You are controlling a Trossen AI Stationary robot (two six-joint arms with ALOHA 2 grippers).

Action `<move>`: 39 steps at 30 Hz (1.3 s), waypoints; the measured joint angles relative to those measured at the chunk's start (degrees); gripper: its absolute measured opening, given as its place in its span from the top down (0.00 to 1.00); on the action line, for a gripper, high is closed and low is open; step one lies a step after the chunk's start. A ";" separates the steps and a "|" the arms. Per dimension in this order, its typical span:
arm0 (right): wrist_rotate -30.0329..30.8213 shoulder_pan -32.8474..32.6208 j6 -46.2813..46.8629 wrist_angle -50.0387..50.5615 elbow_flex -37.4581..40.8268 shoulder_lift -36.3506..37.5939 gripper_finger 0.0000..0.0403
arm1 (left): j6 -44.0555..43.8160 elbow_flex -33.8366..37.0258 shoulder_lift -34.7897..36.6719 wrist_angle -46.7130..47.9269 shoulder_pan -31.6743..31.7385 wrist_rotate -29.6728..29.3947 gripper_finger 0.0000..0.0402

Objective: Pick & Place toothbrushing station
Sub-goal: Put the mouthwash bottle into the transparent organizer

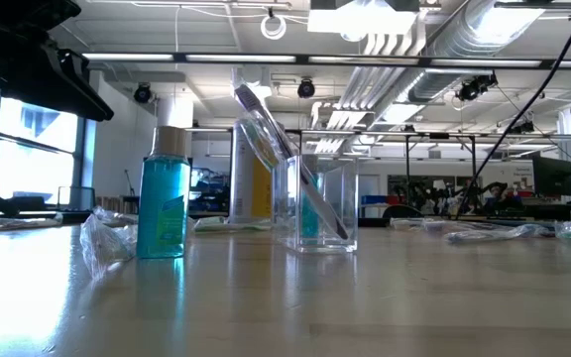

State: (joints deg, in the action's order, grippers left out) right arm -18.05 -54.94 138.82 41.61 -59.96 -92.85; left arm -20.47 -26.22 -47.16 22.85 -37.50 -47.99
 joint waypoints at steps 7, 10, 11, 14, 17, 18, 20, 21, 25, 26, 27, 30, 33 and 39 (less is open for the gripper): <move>-0.41 -0.02 -1.07 1.87 0.00 -0.57 0.54 | 0.00 0.00 0.00 0.00 -0.02 0.00 0.76; -0.47 -0.02 -1.09 1.99 0.00 -0.57 0.63 | 0.00 0.00 0.00 0.00 -0.02 0.00 0.76; -0.28 -0.02 -1.18 2.03 0.00 -0.57 0.66 | 0.00 0.00 0.01 0.01 -0.01 0.00 0.76; -0.19 -0.02 -2.37 2.19 0.00 -0.56 0.77 | 0.00 0.00 0.00 0.02 0.00 0.00 0.76; -0.39 -0.02 -2.66 2.42 0.00 -0.53 0.78 | 0.00 0.00 0.00 0.00 -0.02 0.00 0.76; -0.64 -0.02 -2.96 2.56 0.00 -0.53 0.78 | 0.00 0.00 0.00 0.02 -0.02 0.00 0.76; -1.61 0.00 -4.10 3.56 0.00 -0.53 0.78 | 0.00 0.00 0.02 0.02 -0.01 0.00 0.76; -1.84 0.12 -4.97 4.18 0.00 -0.53 0.78 | 0.00 0.00 0.00 0.02 -0.02 0.00 0.76; -1.85 2.48 -11.16 5.34 0.00 -0.53 0.74 | 0.00 0.00 0.01 0.01 -0.01 -0.01 0.76; -1.87 3.23 -13.34 5.82 0.00 -0.53 0.74 | 0.00 0.00 0.01 0.01 0.00 -0.02 0.76; -1.91 4.10 -15.48 6.19 0.00 -0.53 0.75 | 0.00 0.00 0.00 0.01 -0.02 -0.02 0.76; -2.01 7.17 -22.17 6.27 0.00 -0.51 0.78 | 0.00 0.00 0.02 0.00 -0.01 -0.02 0.76; -1.60 10.53 -30.49 6.50 0.00 -0.51 0.78 | -0.41 0.00 0.02 0.02 -0.02 -0.02 0.76; 5.24 19.01 -50.03 10.48 -1.32 -0.42 0.78 | -1.07 0.00 0.00 0.02 0.00 0.02 0.76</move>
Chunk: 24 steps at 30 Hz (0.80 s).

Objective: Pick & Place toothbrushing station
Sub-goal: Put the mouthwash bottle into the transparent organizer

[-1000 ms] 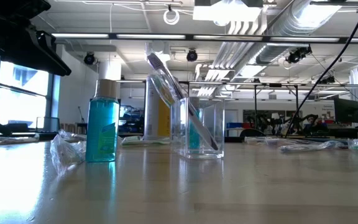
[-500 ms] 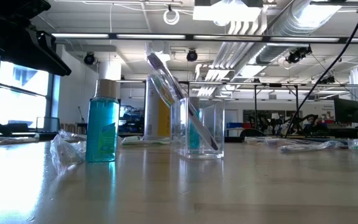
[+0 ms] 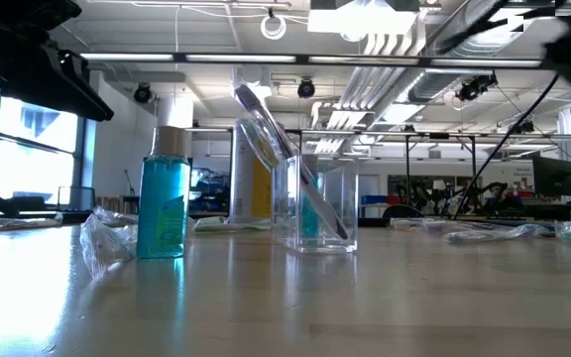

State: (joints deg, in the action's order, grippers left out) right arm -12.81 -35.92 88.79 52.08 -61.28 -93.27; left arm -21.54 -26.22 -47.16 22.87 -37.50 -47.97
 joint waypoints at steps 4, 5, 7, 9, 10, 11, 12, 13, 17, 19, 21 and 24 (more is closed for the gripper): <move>5.30 5.29 -11.37 7.51 -4.72 -0.17 0.78 | -0.32 0.00 0.00 0.00 -0.02 1.13 0.76; 6.46 6.23 -13.52 9.67 -6.79 -0.15 0.78 | -0.70 0.00 0.00 0.00 -0.02 1.23 0.76; 8.76 7.70 -17.07 15.06 -11.31 -0.15 0.78 | -1.26 0.00 0.01 0.02 -0.01 1.40 0.76; 11.81 9.14 -20.08 20.44 -15.97 -0.14 0.78 | -1.46 0.00 0.02 0.04 0.00 1.40 0.76; 13.35 10.02 -21.64 22.58 -18.24 -0.11 0.78 | -1.49 0.00 0.00 0.02 -0.01 1.42 0.76; 15.02 10.92 -23.20 23.96 -20.47 -0.11 0.78 | -1.51 0.00 0.02 0.02 -0.02 1.42 0.76; 16.48 11.88 -24.97 24.98 -22.54 -0.11 0.78 | -1.53 0.00 0.00 0.02 -0.02 1.42 0.76; 17.45 12.87 -26.84 25.59 -24.31 -0.10 0.78 | -1.57 0.00 0.00 0.00 -0.02 1.42 0.76; 19.33 17.25 -34.48 26.71 -28.41 -0.07 0.78 | -1.66 0.00 0.02 -0.82 0.00 1.44 0.76; 19.31 19.54 -37.85 26.55 -29.23 -0.07 0.78 | -1.64 0.00 0.00 -1.11 0.00 1.44 0.76; 19.33 22.01 -40.87 26.27 -29.28 -0.07 0.78 | -1.61 0.00 0.00 -1.81 -0.02 1.46 0.76; 18.78 25.33 -45.52 24.26 -29.28 -0.66 0.78 | -1.27 0.00 0.00 -2.44 -0.02 1.43 0.76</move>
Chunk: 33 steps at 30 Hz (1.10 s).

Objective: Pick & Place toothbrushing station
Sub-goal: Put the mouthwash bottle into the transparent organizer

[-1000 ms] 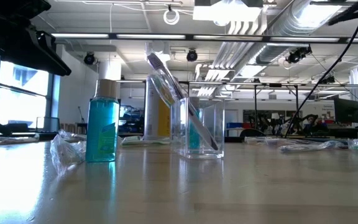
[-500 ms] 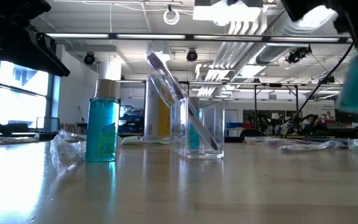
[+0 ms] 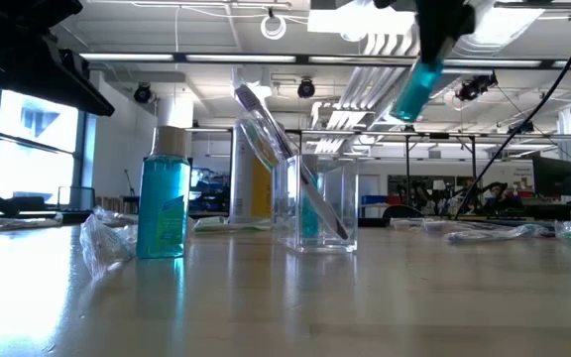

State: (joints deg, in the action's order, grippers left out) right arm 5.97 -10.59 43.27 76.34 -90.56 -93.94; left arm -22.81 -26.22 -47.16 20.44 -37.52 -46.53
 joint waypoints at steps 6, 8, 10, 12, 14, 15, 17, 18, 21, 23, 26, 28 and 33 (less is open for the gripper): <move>-2.04 3.94 -6.98 -2.50 -0.82 -2.20 0.78 | 2.40 0.00 -0.75 -4.57 0.02 -3.39 0.76; -2.00 4.20 -8.44 -2.25 -2.57 -4.24 0.77 | 5.82 0.00 -1.95 -8.57 0.02 -4.75 0.76; -1.54 4.46 -10.29 -1.25 -5.18 -5.96 0.77 | 10.22 0.00 -3.08 -12.58 0.04 -5.72 0.76; -0.94 4.38 -12.01 -0.82 -8.50 -8.00 0.77 | 14.39 -0.01 -4.67 -17.50 0.04 -6.24 0.76; -0.63 4.12 -13.50 0.05 -11.62 -9.78 0.77 | 18.12 0.00 -6.07 -21.81 0.07 -6.58 0.76; 0.27 3.79 -14.13 0.11 -12.90 -10.65 0.77 | 19.53 -0.01 -6.93 -25.18 0.07 -6.58 0.76; 2.15 3.30 -15.63 0.80 -15.20 -11.79 0.77 | 21.44 -0.01 -8.13 -30.16 0.32 -6.55 0.76; 2.96 2.84 -16.16 0.85 -16.13 -12.09 0.77 | 22.28 0.00 -8.91 -33.01 0.76 -6.36 0.76; 5.72 1.18 -16.61 0.64 -18.03 -12.23 0.77 | 22.79 0.00 -10.36 -38.35 3.30 -4.41 0.76; 7.38 -0.32 -16.69 0.18 -18.90 -12.23 0.77 | 22.76 -0.02 -10.94 -40.45 5.26 -2.77 0.76; 9.91 -2.95 -17.38 -0.59 -20.00 -12.23 0.77 | 22.77 0.00 -11.41 -40.66 8.70 -1.61 0.76; 11.47 -4.65 -18.14 -1.78 -20.60 -12.23 0.77 | 22.77 0.00 -11.74 -40.87 10.97 -1.10 0.76; 12.08 -7.36 -20.20 -5.89 -20.62 -12.23 0.77 | 22.60 0.00 -12.48 -44.24 14.46 3.78 0.76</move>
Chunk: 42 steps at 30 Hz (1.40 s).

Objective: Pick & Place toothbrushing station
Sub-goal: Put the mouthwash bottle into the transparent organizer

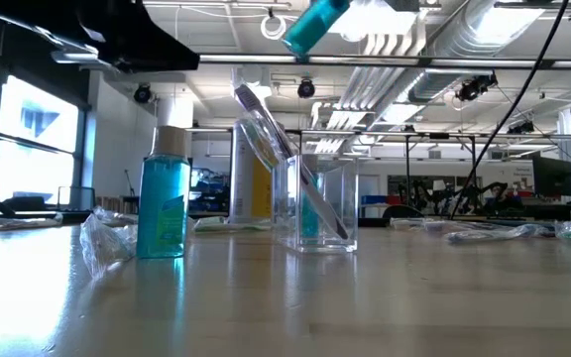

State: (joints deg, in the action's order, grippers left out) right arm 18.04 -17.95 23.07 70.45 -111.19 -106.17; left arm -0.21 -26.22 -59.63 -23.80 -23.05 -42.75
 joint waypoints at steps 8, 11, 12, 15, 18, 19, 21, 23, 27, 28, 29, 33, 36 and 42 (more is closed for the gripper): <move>1.57 -1.23 -1.08 -2.49 0.00 0.00 0.77 | -0.22 -0.02 -0.21 -7.25 1.30 18.67 0.76; 1.57 -1.25 -1.69 -3.54 0.01 -0.02 0.77 | -0.11 -0.02 -1.24 -7.97 1.32 18.65 0.73; 1.57 -1.25 -1.91 -3.79 -0.01 -0.02 0.77 | -0.11 -0.02 -1.73 -8.77 1.32 18.74 0.71; 1.57 -1.18 -2.32 -4.42 0.01 -0.09 0.77 | -0.43 -0.04 -4.23 -11.23 1.32 18.96 0.62; 2.30 -1.18 -3.06 -5.28 0.01 -0.09 0.77 | -0.35 -0.51 -7.02 -14.62 1.32 19.58 0.50; 2.69 -1.18 -3.37 -5.63 0.01 -0.09 0.77 | 0.14 -1.18 -7.90 -14.78 1.32 19.85 0.47; 2.99 -1.18 -3.70 -6.00 0.01 -0.09 0.77 | 1.72 -2.78 -9.91 -14.67 1.35 21.09 0.41; 2.91 -1.18 -3.84 -6.18 0.01 -0.10 0.77 | 4.56 -4.51 -11.82 -14.60 1.32 21.97 0.36; 2.86 -1.18 -3.84 -6.18 0.01 -0.13 0.77 | 6.90 -8.15 -15.20 -13.79 1.32 21.24 0.30; 2.86 -1.18 -3.84 -6.18 0.01 -0.13 0.77 | 7.32 -9.00 -15.74 -13.39 1.32 20.98 0.29; 2.86 -1.18 -3.84 -6.18 0.01 -0.13 0.77 | 7.48 -9.87 -16.37 -13.45 1.36 20.60 0.29; 2.84 -1.42 -3.86 -6.18 0.01 -0.13 0.77 | 8.17 -12.06 -18.16 -13.22 1.34 17.06 0.28; 2.80 -1.72 -4.19 -6.22 0.01 -0.13 0.77 | 8.89 -13.23 -19.08 -13.33 1.36 17.15 0.28; 2.75 -1.95 -5.00 -7.06 0.04 -0.13 0.77 | 10.39 -15.21 -22.40 -13.10 1.36 17.76 0.28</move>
State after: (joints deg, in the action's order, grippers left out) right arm 20.79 -19.90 18.06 63.39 -111.15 -106.30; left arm 10.18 -41.43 -82.04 -36.90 -21.69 -25.00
